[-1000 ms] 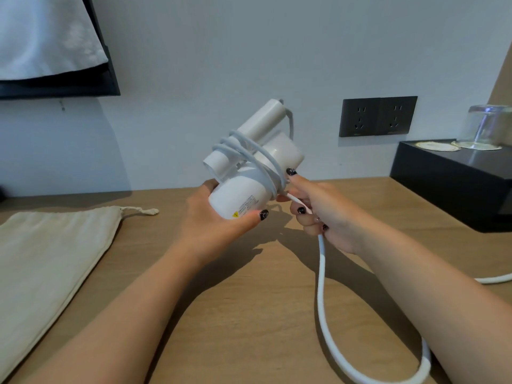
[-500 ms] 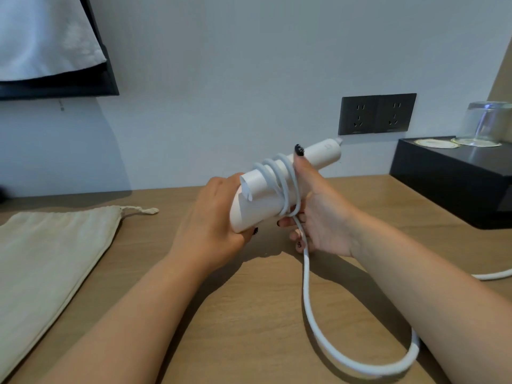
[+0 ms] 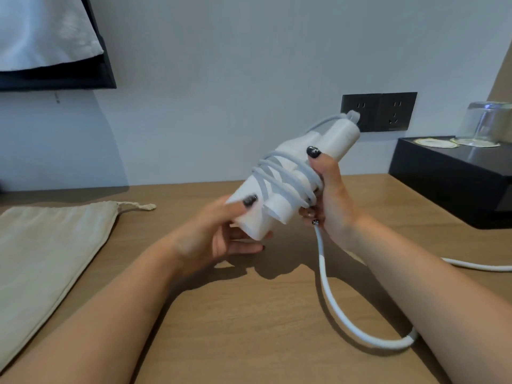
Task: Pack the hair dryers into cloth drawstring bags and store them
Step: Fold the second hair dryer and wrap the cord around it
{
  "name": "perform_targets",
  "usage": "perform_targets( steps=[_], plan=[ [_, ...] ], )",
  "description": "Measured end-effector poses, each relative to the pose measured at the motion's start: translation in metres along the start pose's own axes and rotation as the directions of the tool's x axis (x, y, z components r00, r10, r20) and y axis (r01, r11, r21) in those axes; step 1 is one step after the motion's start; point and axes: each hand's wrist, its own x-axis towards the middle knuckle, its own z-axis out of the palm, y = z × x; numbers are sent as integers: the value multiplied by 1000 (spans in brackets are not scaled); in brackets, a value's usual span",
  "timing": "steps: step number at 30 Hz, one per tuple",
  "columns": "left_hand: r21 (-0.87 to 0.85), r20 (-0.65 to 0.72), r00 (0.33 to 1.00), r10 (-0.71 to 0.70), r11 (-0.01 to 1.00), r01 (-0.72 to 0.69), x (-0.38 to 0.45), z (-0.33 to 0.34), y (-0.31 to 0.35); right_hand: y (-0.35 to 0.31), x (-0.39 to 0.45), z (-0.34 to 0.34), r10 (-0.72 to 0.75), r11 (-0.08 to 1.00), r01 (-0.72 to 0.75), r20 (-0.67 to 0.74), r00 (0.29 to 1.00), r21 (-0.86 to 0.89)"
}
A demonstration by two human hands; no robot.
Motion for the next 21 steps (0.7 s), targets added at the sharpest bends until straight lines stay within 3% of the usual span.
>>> perform_targets(
  steps=[2, 6, 15, 18, 21],
  plan=[
    [-93, 120, 992, -31, 995, 42, -3, 0, 1, 4, 1, -3, -51, 998, 47, 89, 995, 41],
    [29, 192, 981, -28, 999, 23, -7, 4, -2, 10, 3, -2, -51, 993, 24, 233, 971, 118],
    [171, 30, 991, 127, 977, -130, -4, 4, 1, -4, 3, -15, -8, 1000, 0, 296, 955, 27],
    [229, -133, 968, 213, 957, -179, -3, 3, 4, -8, 5, -19, 47, 998, -37, 186, 981, -58],
    [352, -326, 899, 292, 920, -171, -1, 1, 6, -9, 7, -21, 91, 982, -80, 56, 994, -169]
  ],
)
